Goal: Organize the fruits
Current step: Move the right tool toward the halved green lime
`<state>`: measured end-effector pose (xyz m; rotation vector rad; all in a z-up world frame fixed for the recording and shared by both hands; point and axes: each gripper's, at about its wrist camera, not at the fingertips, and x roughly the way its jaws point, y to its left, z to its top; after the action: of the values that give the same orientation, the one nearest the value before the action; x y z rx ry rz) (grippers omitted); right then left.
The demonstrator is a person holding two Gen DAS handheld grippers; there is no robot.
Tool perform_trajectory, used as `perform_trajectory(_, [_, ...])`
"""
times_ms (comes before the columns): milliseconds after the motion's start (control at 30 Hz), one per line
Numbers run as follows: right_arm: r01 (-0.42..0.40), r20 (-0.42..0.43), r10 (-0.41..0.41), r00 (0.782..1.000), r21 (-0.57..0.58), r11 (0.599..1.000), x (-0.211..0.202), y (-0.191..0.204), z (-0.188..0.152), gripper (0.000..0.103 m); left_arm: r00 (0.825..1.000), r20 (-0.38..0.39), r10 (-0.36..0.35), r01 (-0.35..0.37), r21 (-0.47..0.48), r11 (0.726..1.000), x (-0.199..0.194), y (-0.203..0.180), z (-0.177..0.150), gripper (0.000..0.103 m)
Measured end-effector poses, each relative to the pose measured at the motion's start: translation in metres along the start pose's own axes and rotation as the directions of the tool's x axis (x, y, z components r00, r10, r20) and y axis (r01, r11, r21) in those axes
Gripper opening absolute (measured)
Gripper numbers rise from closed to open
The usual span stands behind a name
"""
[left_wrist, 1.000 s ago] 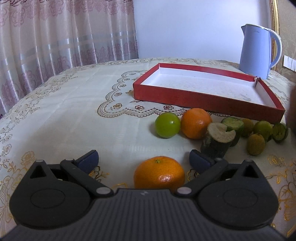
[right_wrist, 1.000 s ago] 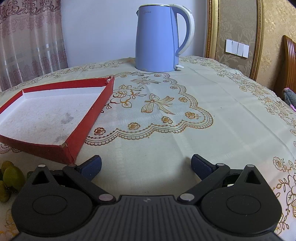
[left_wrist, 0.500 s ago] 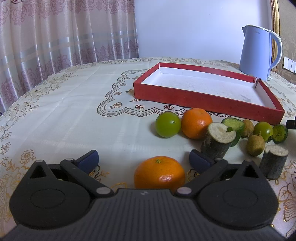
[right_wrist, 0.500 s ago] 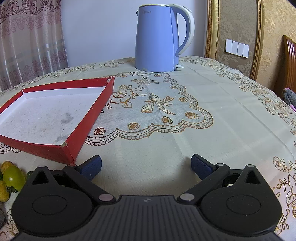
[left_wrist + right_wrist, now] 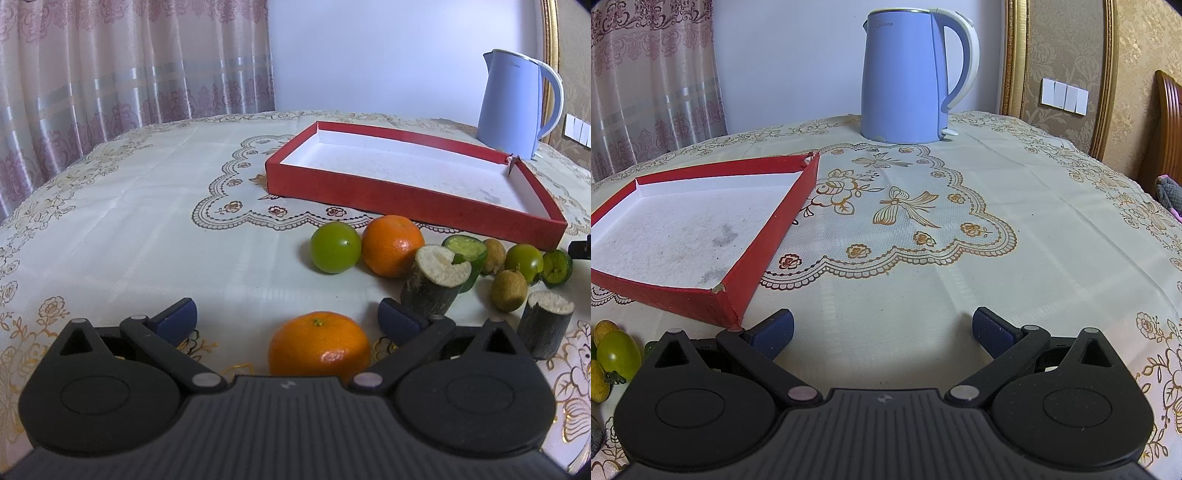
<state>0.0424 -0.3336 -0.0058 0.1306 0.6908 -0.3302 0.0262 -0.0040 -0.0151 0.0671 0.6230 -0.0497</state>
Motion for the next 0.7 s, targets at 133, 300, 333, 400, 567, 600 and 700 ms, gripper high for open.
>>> perform_trajectory(133, [-0.002,0.000,0.002,1.000,-0.003,1.000,0.000,0.000,0.000,0.103,1.000,-0.001,0.001,-0.001,0.002,1.000,0.001,0.000,0.001,0.103])
perform_trajectory(300, [-0.053,-0.049,0.054,0.997,0.007,0.999,-0.005,-0.013,0.005,0.103,1.000,-0.001,0.001,-0.001,0.000,1.000,0.002,-0.001,0.002,0.103])
perform_trajectory(333, [-0.072,-0.041,0.074,0.996,0.047,0.996,-0.009,-0.018,0.004,0.103,1.000,0.001,0.002,-0.002,0.002,1.000,0.002,-0.002,0.002,0.103])
perform_trajectory(400, [-0.122,-0.019,0.125,0.992,0.109,0.986,-0.020,-0.025,0.000,0.103,1.000,0.002,0.004,-0.004,0.004,1.000,0.002,-0.002,0.002,0.103])
perform_trajectory(567, [-0.300,-0.013,0.301,0.954,0.062,0.952,-0.053,-0.012,-0.011,0.103,1.000,0.009,0.010,-0.010,0.012,1.000,0.000,-0.003,0.000,0.103])
perform_trajectory(600, [-0.306,-0.009,0.306,0.952,0.028,0.952,-0.057,-0.005,-0.013,0.103,1.000,0.007,0.009,-0.009,0.010,1.000,0.000,-0.003,0.000,0.103])
perform_trajectory(700, [-0.275,0.076,0.286,0.955,-0.124,0.953,-0.075,0.024,-0.021,0.103,1.000,0.008,0.008,-0.008,0.009,1.000,-0.001,-0.003,0.000,0.103])
